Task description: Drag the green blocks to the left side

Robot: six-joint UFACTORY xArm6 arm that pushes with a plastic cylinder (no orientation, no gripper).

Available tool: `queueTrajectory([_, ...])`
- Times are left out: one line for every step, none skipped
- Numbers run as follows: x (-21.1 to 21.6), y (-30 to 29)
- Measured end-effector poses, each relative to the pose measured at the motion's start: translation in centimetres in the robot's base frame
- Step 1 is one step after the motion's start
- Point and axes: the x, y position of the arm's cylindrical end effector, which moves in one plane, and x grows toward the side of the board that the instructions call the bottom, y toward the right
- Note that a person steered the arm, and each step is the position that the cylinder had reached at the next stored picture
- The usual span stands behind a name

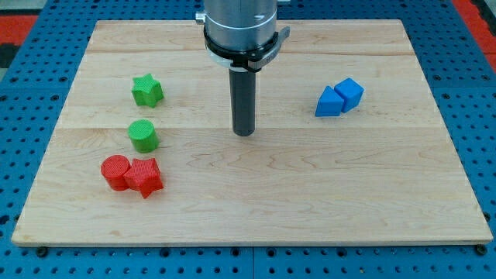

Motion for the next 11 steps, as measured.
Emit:
queueTrajectory([0.4, -4.2])
queueTrajectory([1.5, -7.0])
queueTrajectory([2.8, -10.7])
queueTrajectory([2.0, -15.8])
queueTrajectory([-1.1, -18.1])
queueTrajectory([-2.1, -18.6])
queueTrajectory([-1.9, -10.2])
queueTrajectory([-2.4, 0.6])
queueTrajectory([-4.4, 5.2])
queueTrajectory([-7.7, 4.7])
queueTrajectory([-8.2, 4.3])
